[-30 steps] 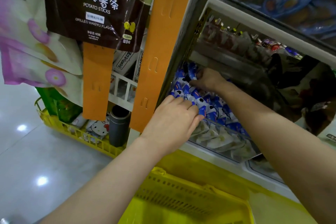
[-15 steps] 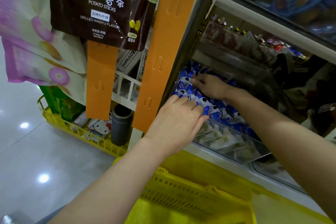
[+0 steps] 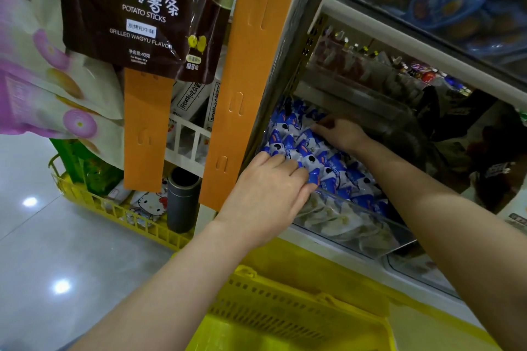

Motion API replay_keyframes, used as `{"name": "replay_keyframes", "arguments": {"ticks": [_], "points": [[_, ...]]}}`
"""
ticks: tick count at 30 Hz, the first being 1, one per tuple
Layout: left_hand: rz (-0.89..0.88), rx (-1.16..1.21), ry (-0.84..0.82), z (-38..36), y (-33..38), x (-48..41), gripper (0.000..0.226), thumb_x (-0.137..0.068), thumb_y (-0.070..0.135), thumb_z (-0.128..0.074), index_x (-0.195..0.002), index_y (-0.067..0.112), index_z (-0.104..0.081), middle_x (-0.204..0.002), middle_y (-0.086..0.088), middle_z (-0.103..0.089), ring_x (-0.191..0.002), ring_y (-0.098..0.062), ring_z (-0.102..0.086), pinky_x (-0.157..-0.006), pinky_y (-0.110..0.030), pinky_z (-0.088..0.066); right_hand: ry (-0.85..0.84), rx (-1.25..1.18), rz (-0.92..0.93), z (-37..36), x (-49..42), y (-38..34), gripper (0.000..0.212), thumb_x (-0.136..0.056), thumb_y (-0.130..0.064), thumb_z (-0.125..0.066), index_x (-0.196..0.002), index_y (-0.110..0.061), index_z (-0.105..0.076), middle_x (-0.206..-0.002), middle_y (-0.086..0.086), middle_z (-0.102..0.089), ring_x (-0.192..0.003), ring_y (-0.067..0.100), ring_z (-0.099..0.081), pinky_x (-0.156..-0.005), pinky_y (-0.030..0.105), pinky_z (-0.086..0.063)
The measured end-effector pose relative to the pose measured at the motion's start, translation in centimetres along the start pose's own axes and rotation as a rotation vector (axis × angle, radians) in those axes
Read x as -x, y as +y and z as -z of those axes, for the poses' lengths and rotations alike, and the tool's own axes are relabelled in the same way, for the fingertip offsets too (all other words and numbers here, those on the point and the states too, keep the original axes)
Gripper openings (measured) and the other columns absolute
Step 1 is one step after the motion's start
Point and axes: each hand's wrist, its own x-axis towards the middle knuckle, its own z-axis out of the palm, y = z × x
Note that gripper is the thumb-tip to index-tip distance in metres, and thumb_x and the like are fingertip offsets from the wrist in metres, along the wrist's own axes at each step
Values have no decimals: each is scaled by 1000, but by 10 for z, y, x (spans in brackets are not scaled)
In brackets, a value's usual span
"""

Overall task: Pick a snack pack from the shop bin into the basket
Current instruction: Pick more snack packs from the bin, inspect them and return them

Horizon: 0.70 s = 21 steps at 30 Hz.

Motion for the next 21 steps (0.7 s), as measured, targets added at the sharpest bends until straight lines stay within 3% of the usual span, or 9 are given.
{"name": "replay_keyframes", "arguments": {"ticks": [3,6,10,12,15,17,21], "points": [[1,5,-7,0,0,0,40,-94,34,-30,-80,17,-63,-74,1,-63,-69,-18,-55,-68,-31,-38,-11,30,-43,-2,-6,-5,43,-90,-43,-54,-101,-3,-64,-90,18,-64,-73,22,-53,-50,22,-33],[5,1,-20,1,1,0,39,-93,34,-30,-81,17,-63,-74,1,-63,-69,-17,-55,-68,-31,-38,-19,20,-82,-7,-11,-11,31,-89,-38,-57,-92,-8,-61,-77,8,-54,-65,16,-48,-48,24,-31],[1,7,-33,1,0,0,40,-93,33,-30,-81,16,-64,-74,1,-64,-69,-18,-55,-68,-31,-39,95,-6,-30,-9,-6,-15,26,-94,-30,-50,-79,-11,-59,-67,3,-49,-70,19,-49,-56,27,-36],[-4,8,-40,1,0,0,39,-93,33,-30,-81,16,-63,-74,1,-64,-71,-19,-56,-69,-32,-38,226,-60,5,-5,2,-15,25,-96,-28,-46,-82,-11,-58,-73,4,-53,-76,21,-51,-61,27,-38],[3,15,-81,2,1,0,38,-95,34,-29,-89,17,-62,-83,0,-64,-80,-19,-55,-75,-32,-34,454,-212,76,9,21,-16,23,-97,-24,-45,-103,-6,-58,-91,11,-59,-81,22,-53,-70,26,-38],[23,49,-99,2,2,1,36,-97,34,-28,-98,18,-60,-94,1,-63,-91,-19,-52,-82,-30,-29,543,-335,118,20,40,-18,23,-96,-21,-47,-110,-6,-57,-92,4,-57,-82,16,-52,-71,23,-38],[125,330,-12,6,10,8,26,-99,28,-32,-107,18,-55,-102,6,-54,-100,-11,-47,-88,-20,-27,606,-542,223,36,91,-22,15,-94,-19,-51,-101,-9,-60,-89,0,-62,-82,9,-57,-69,18,-44]]}}
